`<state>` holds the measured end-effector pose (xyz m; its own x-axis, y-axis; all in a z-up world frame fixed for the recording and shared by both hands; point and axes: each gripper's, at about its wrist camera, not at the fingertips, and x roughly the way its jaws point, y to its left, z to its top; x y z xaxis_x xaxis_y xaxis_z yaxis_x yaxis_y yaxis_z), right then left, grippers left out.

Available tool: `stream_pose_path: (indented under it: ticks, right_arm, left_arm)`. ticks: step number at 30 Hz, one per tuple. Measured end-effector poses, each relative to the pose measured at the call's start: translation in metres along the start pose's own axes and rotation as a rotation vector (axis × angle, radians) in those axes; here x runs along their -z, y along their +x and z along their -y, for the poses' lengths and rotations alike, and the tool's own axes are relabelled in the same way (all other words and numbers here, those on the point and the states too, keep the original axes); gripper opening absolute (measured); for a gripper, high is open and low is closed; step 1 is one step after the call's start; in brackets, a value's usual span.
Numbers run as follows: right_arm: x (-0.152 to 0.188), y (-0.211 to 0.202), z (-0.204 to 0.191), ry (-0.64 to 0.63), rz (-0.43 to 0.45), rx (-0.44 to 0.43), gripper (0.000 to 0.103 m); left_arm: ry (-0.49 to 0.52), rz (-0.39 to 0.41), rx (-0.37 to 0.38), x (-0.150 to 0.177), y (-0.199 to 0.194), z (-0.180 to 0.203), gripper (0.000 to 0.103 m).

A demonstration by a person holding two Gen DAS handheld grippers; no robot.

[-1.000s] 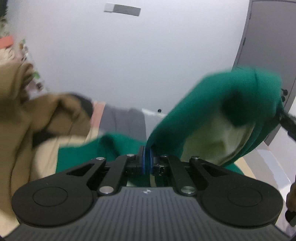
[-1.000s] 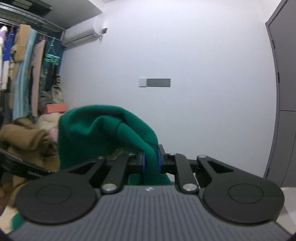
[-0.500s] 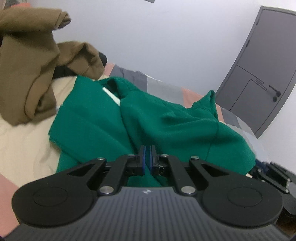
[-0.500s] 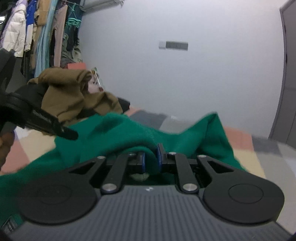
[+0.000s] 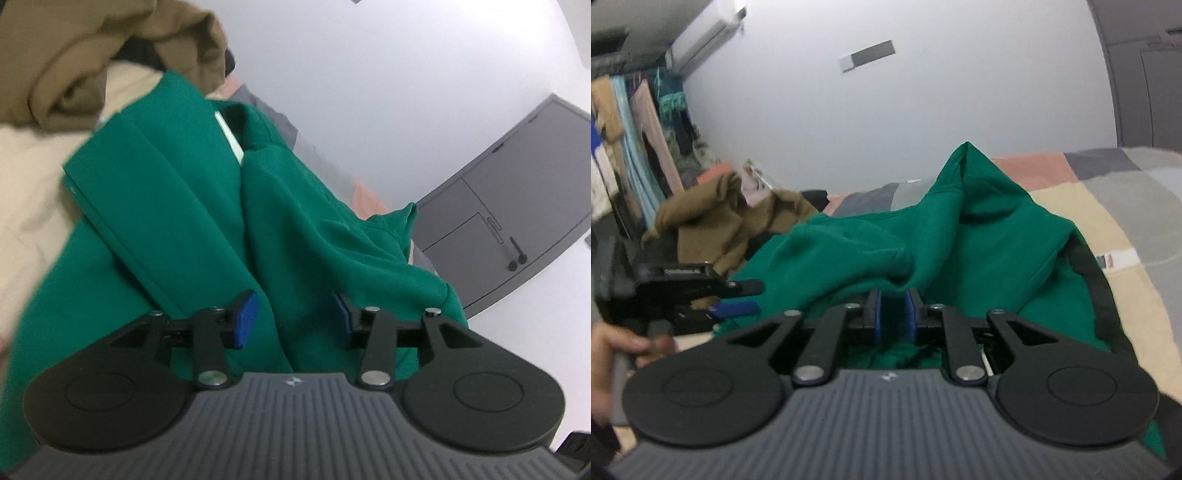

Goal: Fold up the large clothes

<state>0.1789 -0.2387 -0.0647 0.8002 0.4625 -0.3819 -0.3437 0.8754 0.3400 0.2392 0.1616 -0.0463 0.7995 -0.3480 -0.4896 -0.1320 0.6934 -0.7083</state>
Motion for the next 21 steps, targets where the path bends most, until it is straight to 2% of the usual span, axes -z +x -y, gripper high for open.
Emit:
stream_pose_path:
  ticks: [2,4,8,10,13,16,21]
  right_arm:
    - [-0.001,0.004,0.004,0.052,-0.003,-0.027,0.036]
    - [-0.001,0.009,0.01,0.1,0.001,-0.049,0.06]
    - [-0.002,0.018,0.03,0.277,0.008,-0.123,0.069]
    - [0.0,0.026,0.041,0.381,0.008,-0.161,0.084]
    - [0.007,0.045,0.06,0.539,-0.037,-0.2,0.085]
    - [0.015,0.06,0.071,0.632,-0.056,-0.23,0.085]
    - [0.017,0.072,0.073,0.664,-0.062,-0.29,0.084]
  left_arm:
    - [-0.055,-0.013,0.026,-0.001,0.009,-0.006,0.059]
    - [-0.101,-0.012,0.048,-0.002,0.015,-0.013,0.06]
    - [-0.201,-0.007,0.117,-0.004,0.018,-0.025,0.064]
    - [-0.246,-0.014,0.138,-0.007,0.02,-0.03,0.066]
    - [-0.271,-0.015,0.166,-0.012,0.024,-0.033,0.066]
    - [-0.292,-0.024,0.184,-0.013,0.031,-0.034,0.068]
    - [-0.282,-0.035,0.197,-0.011,0.044,-0.03,0.067]
